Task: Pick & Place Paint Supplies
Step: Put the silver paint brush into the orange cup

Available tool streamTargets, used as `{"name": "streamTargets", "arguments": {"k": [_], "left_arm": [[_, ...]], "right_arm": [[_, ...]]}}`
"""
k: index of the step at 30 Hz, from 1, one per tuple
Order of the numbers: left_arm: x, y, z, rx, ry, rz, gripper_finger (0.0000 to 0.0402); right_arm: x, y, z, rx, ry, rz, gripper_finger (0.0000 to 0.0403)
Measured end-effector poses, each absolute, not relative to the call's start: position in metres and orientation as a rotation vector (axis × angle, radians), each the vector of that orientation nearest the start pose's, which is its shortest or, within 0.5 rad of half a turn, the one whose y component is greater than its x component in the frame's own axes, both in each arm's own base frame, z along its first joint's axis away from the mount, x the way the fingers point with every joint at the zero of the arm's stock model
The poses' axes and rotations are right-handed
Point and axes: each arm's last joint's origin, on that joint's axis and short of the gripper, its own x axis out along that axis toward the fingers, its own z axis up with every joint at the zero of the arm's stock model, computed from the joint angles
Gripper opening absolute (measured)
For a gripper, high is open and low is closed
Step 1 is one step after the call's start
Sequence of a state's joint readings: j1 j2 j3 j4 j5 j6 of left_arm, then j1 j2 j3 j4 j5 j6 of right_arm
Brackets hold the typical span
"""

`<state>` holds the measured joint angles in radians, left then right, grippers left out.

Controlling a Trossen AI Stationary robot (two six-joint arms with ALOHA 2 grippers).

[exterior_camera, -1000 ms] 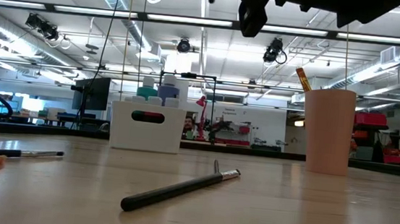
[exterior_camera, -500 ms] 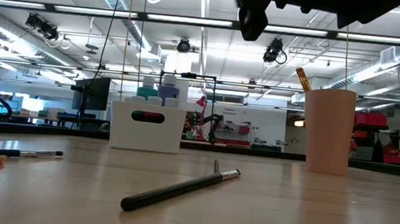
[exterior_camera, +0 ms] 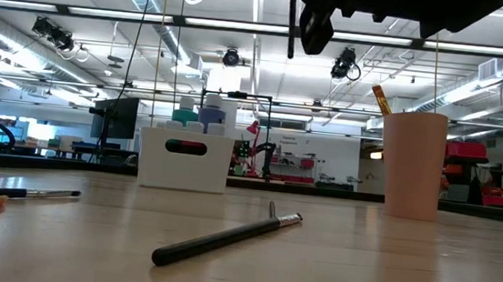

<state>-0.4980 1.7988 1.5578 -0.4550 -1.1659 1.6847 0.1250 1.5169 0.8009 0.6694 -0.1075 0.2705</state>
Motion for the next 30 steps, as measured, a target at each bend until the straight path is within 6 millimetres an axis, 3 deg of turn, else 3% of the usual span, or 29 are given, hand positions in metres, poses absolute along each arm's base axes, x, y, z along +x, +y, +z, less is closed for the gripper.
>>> {"name": "streamTargets", "arguments": {"k": [10,17,24,30], "left_arm": [[0.359,-0.163,0.309,1.894,0.903,0.147,0.0014],[0.359,-0.163,0.309,1.821,0.883,0.184,0.0053],[0.354,-0.159,0.315,1.323,0.750,0.357,0.0088],[0.334,-0.139,0.335,0.894,0.708,0.218,0.0080]], "right_arm": [[0.323,0.039,0.244,0.261,0.119,0.280,0.0008],[0.322,0.034,0.242,0.176,0.152,0.276,0.0013],[0.308,0.029,0.257,0.066,0.152,0.178,0.0008],[0.280,0.038,0.274,-0.049,0.236,0.002,0.0008]]}}
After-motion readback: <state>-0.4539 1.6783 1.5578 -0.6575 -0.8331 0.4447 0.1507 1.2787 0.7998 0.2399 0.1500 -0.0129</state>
